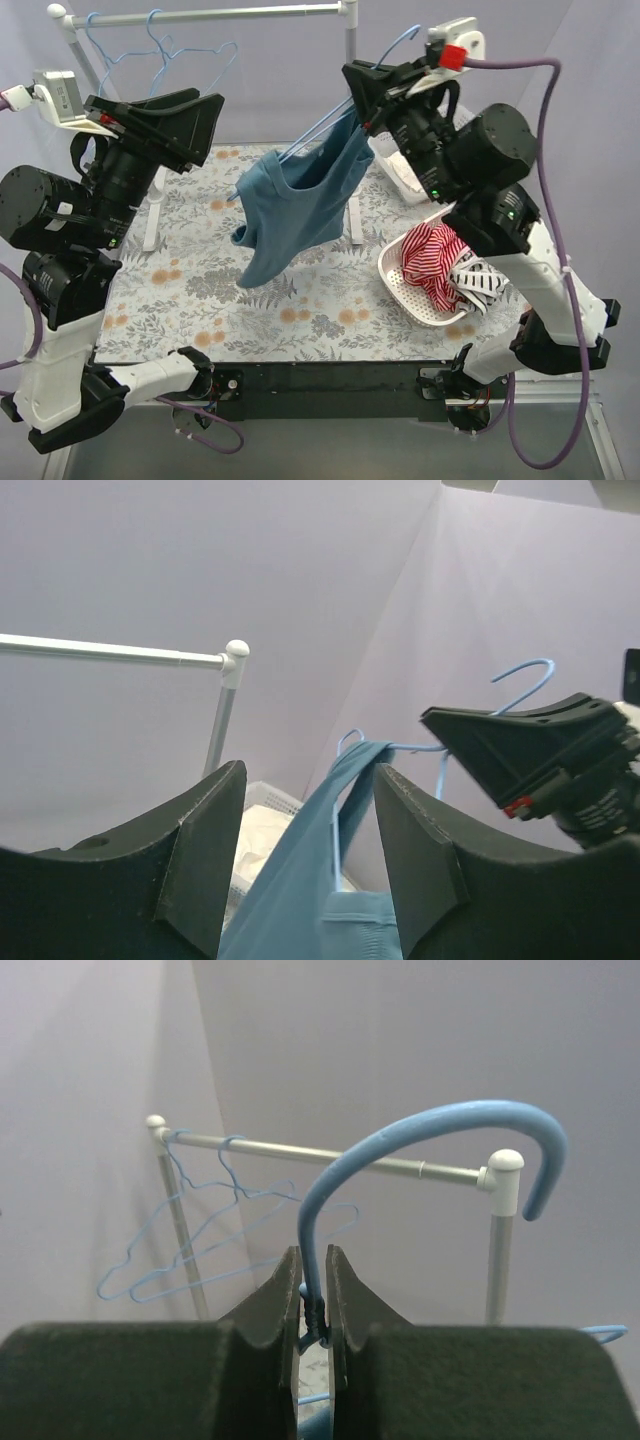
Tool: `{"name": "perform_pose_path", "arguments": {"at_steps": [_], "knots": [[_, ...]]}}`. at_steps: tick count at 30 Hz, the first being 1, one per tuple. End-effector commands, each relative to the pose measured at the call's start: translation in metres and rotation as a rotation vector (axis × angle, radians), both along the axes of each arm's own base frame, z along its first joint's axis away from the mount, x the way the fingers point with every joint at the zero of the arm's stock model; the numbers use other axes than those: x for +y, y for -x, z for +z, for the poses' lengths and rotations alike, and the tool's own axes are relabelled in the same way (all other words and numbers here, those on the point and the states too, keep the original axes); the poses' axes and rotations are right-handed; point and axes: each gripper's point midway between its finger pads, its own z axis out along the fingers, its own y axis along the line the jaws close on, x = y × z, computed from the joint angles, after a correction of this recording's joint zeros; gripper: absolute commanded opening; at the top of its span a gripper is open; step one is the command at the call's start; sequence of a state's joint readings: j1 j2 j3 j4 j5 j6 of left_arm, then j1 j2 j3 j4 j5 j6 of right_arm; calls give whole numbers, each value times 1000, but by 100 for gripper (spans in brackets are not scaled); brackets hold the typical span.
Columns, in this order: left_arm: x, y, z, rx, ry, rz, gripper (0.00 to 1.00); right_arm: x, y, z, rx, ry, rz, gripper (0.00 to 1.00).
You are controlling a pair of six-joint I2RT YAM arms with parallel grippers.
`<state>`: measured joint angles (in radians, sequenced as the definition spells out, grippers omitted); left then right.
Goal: Place the tank top on the hanger
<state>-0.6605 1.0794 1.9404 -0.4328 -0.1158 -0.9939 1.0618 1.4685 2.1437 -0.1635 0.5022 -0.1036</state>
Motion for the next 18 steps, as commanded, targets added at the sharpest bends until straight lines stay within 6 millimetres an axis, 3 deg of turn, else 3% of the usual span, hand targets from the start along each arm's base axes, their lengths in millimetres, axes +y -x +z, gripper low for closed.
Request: {"name": "perform_pose_path", "arguments": {"at_steps": [1, 2, 4, 10, 13, 18], "knots": [[-11, -19, -31, 70, -107, 27, 53, 13, 5, -8, 4, -34, 63, 1], [-11, -21, -43, 101, -139, 30, 53, 22, -1, -26, 33, -7, 64, 1], [-17, -25, -63, 149, -181, 20, 53, 32, -5, -37, 66, -18, 110, 1], [-24, -21, -123, 303, -335, -29, 42, 54, -5, -55, 120, -21, 217, 1], [-19, -4, -136, 309, -353, -67, 36, 57, -12, -69, 152, -6, 201, 1], [-23, 12, -178, 399, -453, -150, 32, 55, -20, -84, 182, 6, 198, 1]]}}
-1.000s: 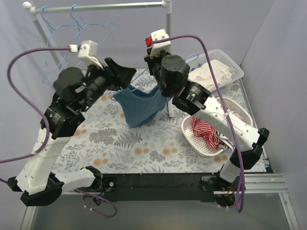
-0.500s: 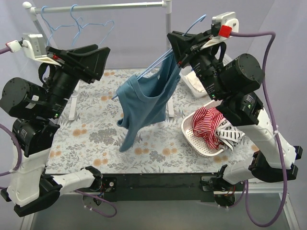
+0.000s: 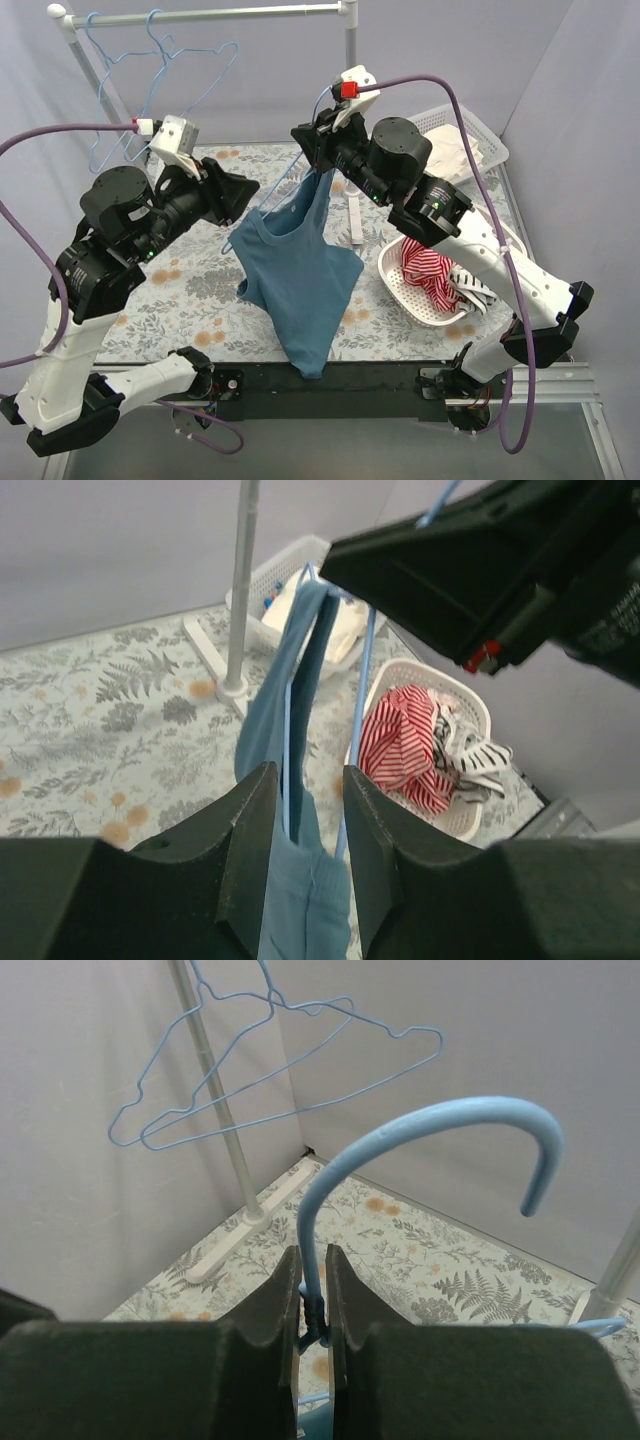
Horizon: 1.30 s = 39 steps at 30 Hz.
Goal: Place the tank top on the hanger
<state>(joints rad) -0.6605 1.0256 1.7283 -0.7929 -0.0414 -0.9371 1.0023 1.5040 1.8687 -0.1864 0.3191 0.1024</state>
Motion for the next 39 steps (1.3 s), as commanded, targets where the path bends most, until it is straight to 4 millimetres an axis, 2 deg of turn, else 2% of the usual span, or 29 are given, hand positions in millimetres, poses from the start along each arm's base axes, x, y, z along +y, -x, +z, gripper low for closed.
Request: {"name": "perform_pose_path", "arguments": {"at_steps": [1, 2, 4, 6, 10, 13, 18, 24, 28, 31, 34, 35, 37, 39], "knots": [[4, 35, -24, 56, -68, -113, 32, -21, 7, 43, -45, -148, 8, 1], [2, 38, -37, 89, -87, -132, 33, -22, 7, 42, -45, -145, 8, 1], [4, 52, -39, 90, -68, -170, 38, -23, 5, 39, -43, -140, 5, 1], [4, 58, -46, 104, -69, -186, 41, -20, 4, 33, -36, -128, 10, 1], [6, 66, -54, 137, -92, -208, 39, -17, 3, 27, -30, -116, 14, 1], [5, 61, -69, 194, -139, -199, 33, -16, 2, 25, -30, -110, 14, 1], [8, 36, -91, 254, -215, -100, 24, -15, 4, 26, -34, -106, 28, 1], [2, 15, -99, 269, -255, -66, 5, -12, 9, 25, -33, -98, 56, 1], [-9, 2, -105, 287, -264, -67, 4, -10, 10, 26, -38, -98, 67, 1], [-9, -8, -107, 279, -259, -26, 5, -7, 11, 28, -34, -107, 84, 1], [-11, -10, -107, 271, -241, -23, 8, -2, 14, 30, -29, -112, 109, 1], [-9, -8, -104, 263, -233, -23, 14, 0, 14, 30, -30, -111, 116, 1], [-9, -7, -102, 249, -222, -24, 16, 3, 15, 28, -25, -107, 126, 1], [-7, -5, -103, 241, -222, -24, 28, 4, 15, 26, -21, -104, 131, 1]]}}
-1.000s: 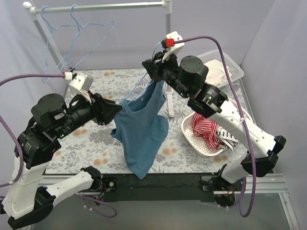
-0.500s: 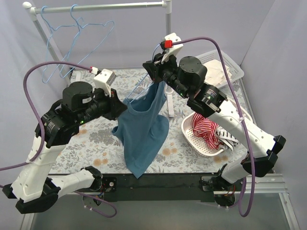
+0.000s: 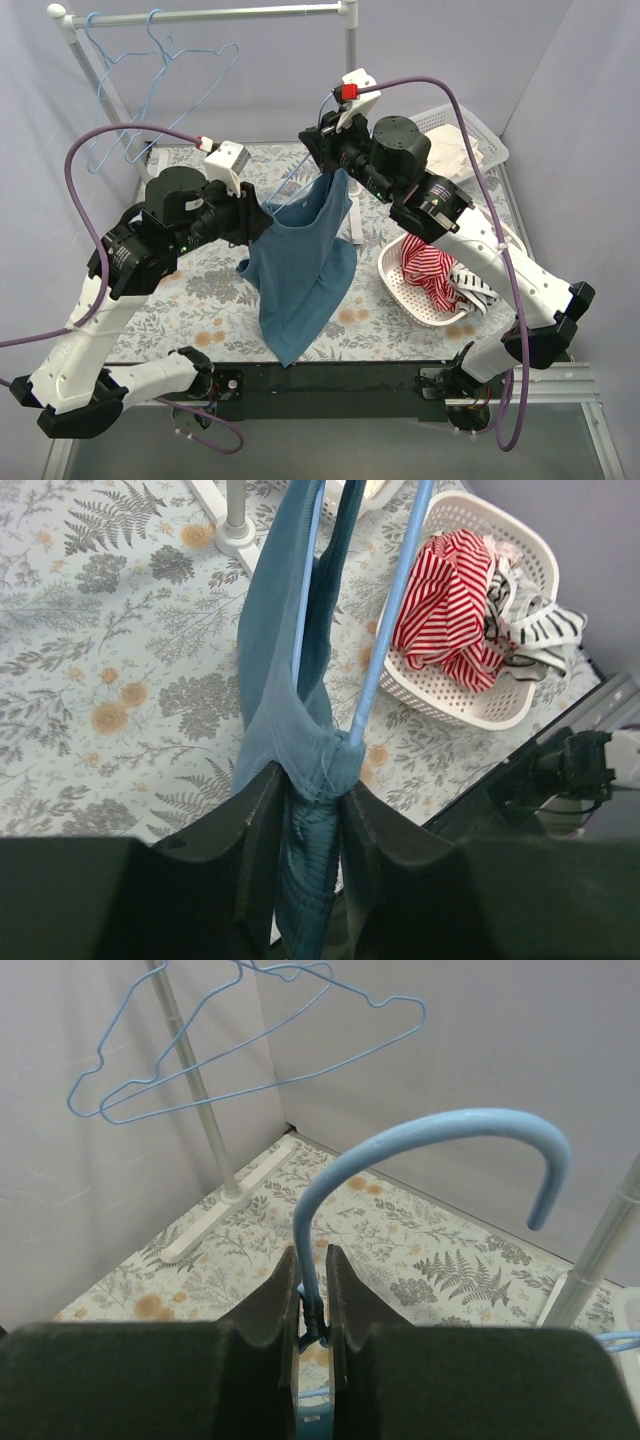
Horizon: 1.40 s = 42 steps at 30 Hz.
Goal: Place the tank top on the hanger
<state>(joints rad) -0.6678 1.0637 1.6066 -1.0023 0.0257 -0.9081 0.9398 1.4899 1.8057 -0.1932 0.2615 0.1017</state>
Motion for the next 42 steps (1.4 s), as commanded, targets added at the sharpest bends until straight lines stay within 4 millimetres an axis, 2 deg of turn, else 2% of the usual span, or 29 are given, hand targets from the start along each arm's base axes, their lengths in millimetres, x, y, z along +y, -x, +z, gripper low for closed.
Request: {"name": "perform_pose_path", "arguments": {"at_steps": [1, 3, 6, 7, 11, 15, 16, 17, 18, 21, 23, 24, 27, 28, 33, 34, 37, 40, 41, 42], "knots": [[5, -10, 0, -44, 3, 48, 28, 14, 31, 51, -44, -158, 135, 1], [6, -6, -2, -54, 5, 32, 28, 14, 32, 51, -45, -159, 140, 1], [9, -9, -11, -51, -20, 48, 14, 13, 33, 52, -46, -163, 140, 1], [9, -9, -13, -50, -23, 49, 13, 14, 33, 53, -48, -162, 145, 1], [5, -8, -12, -56, -15, 26, 16, 24, 40, 54, -45, -165, 205, 1], [11, -13, -13, -72, -30, 61, 16, 34, 47, 51, -33, -161, 254, 1], [13, -14, -13, -79, -29, 71, 14, 35, 49, 51, -33, -159, 265, 1], [15, -13, -11, -88, -21, 82, 2, 37, 50, 49, -31, -154, 275, 1], [17, -14, -15, -87, -27, 93, 0, 38, 49, 45, -25, -149, 273, 1], [25, -11, -4, -140, 22, 130, 0, 36, 46, 36, -15, -134, 256, 1], [29, -12, -1, -168, 57, 157, 0, 34, 46, 35, -17, -137, 245, 6], [33, -6, 6, -194, 86, 156, 0, 35, 45, 27, -8, -127, 243, 8], [37, -1, 10, -226, 128, 167, 0, 35, 46, 23, -9, -125, 249, 23], [37, -1, 8, -227, 130, 167, 0, 35, 46, 23, -10, -126, 250, 31], [37, 2, 5, -222, 157, 166, 0, 39, 50, 13, 7, -113, 283, 55], [39, 4, 7, -229, 166, 168, 0, 41, 51, 7, 16, -105, 287, 63], [43, 1, 5, -224, 170, 203, 0, 37, 50, -1, 28, -93, 272, 73], [46, -3, 5, -218, 171, 240, 0, 19, 54, 4, 20, -115, 234, 80], [47, -4, 5, -217, 167, 246, 0, 14, 51, -10, 45, -104, 203, 80], [46, -6, 8, -219, 172, 246, 0, 9, 53, -11, 50, -119, 192, 81]]}}
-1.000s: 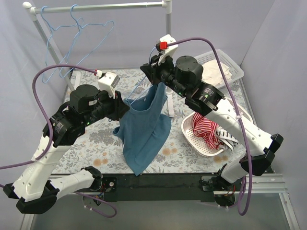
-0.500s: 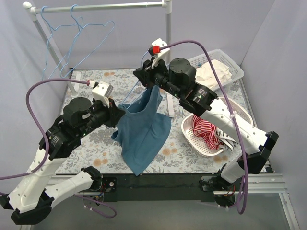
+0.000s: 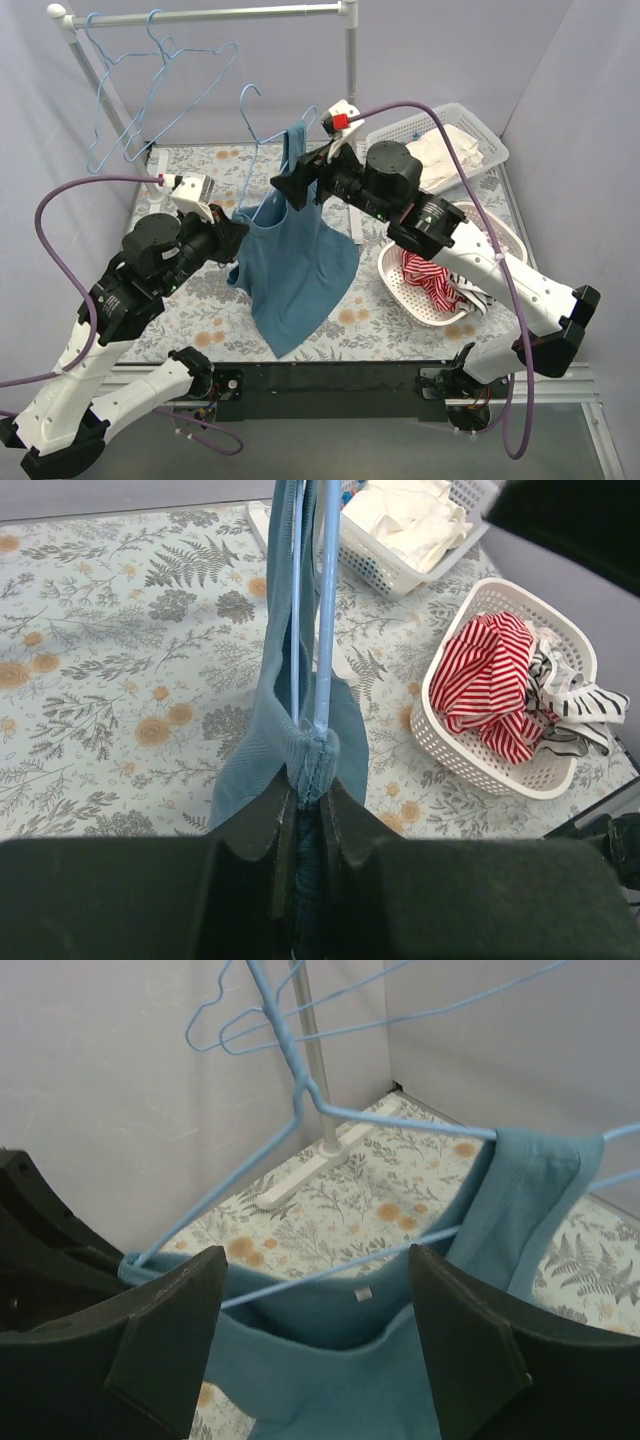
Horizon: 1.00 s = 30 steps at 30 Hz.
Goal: Place the tank top on the hanger
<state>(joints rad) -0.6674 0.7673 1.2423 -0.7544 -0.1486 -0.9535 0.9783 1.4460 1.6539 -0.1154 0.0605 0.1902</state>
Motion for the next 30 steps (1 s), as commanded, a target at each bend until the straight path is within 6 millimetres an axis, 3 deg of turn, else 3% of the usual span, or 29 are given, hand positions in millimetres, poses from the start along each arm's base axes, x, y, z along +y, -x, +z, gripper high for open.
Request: {"name": "perform_pose_path", "arguments": {"at_steps": [1, 2, 4, 5, 7, 9, 11, 12, 13, 16, 18, 19, 20, 22, 23, 25, 26, 30], "knots": [[7, -12, 31, -76, 70, 80, 0, -41, 13, 27, -23, -115, -78, 82], [5, -17, 30, -67, 61, 86, 0, -45, 14, 11, -2, -95, -91, 83], [7, -22, 39, -76, 59, 112, 0, -69, 18, 12, 4, -123, -148, 83], [4, -30, 36, -58, 40, 126, 0, -73, 16, -6, 21, -98, -171, 83], [5, -37, 43, -60, 23, 154, 0, -98, 21, -3, 22, -129, -227, 83], [2, -49, 38, -35, -10, 177, 0, -107, 23, -23, 48, -115, -249, 83], [3, -56, 45, -43, -16, 211, 0, -119, 31, -26, 55, -135, -254, 83], [-1, -66, 37, -22, -47, 225, 0, -121, 32, -39, 71, -116, -257, 83], [1, -69, 46, -35, -48, 244, 0, -126, 36, -40, 77, -121, -255, 83], [-3, -89, 44, -24, -108, 282, 0, -128, 42, -68, 136, -72, -244, 82], [-5, -97, 61, -60, -98, 296, 0, -127, 47, -86, 185, -61, -230, 82], [-10, -105, 60, -64, -120, 293, 0, -125, 51, -101, 208, -45, -211, 82], [-11, -108, 75, -97, -102, 297, 0, -124, 52, -106, 229, -47, -205, 82], [-17, -123, 74, -104, -146, 305, 0, -122, 56, -120, 257, -24, -188, 81], [-19, -126, 90, -133, -129, 310, 0, -121, 57, -123, 266, -21, -184, 81], [-27, -140, 91, -137, -157, 315, 0, -121, 58, -127, 277, -13, -178, 81], [-28, -143, 104, -160, -140, 317, 0, -120, 59, -129, 281, -10, -174, 81], [-40, -160, 109, -170, -145, 314, 0, -120, 61, -130, 282, -9, -167, 81]]}}
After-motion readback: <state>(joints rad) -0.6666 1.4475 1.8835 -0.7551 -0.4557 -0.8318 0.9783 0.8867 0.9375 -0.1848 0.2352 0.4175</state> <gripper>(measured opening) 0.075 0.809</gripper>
